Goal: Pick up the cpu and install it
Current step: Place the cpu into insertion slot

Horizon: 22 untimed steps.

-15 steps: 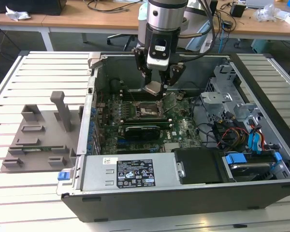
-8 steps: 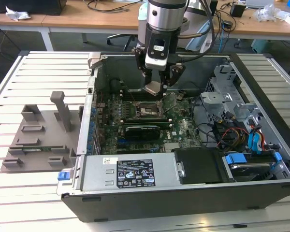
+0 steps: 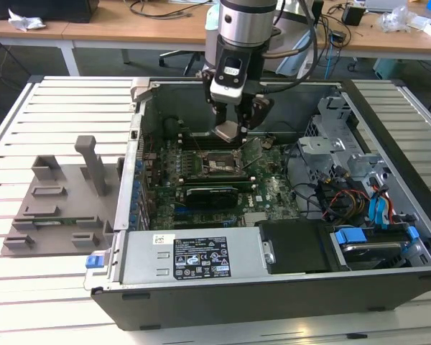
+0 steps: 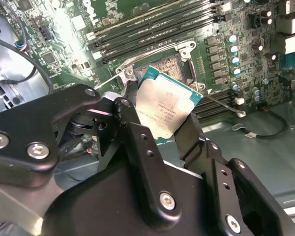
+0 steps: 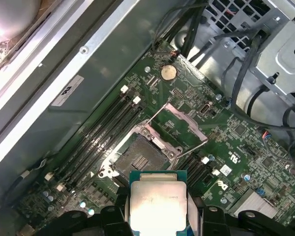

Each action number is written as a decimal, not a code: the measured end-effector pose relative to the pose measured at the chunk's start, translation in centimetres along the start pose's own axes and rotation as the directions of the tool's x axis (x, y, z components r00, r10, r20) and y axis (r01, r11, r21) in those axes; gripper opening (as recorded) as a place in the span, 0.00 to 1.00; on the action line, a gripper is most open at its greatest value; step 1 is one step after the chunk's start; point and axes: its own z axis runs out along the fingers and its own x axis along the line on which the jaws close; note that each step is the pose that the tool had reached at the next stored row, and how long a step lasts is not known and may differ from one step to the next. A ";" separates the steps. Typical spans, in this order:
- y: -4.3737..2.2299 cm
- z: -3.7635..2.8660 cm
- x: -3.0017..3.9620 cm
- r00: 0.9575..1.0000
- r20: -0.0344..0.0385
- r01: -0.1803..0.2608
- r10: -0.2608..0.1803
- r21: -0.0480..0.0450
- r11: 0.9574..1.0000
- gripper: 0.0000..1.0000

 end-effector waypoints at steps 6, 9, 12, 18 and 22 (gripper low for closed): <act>0.00 0.04 0.00 0.998 -0.002 -0.069 0.069 0.001 0.998 0.55; 0.00 0.05 0.00 0.996 -0.002 -0.093 0.093 0.001 0.996 0.55; 0.00 0.07 0.00 0.994 -0.003 -0.112 0.112 0.001 0.994 0.55; 0.00 0.10 0.00 0.988 -0.004 -0.156 0.156 0.002 0.988 0.55; 0.00 0.13 0.00 0.982 -0.004 -0.186 0.186 0.002 0.982 0.55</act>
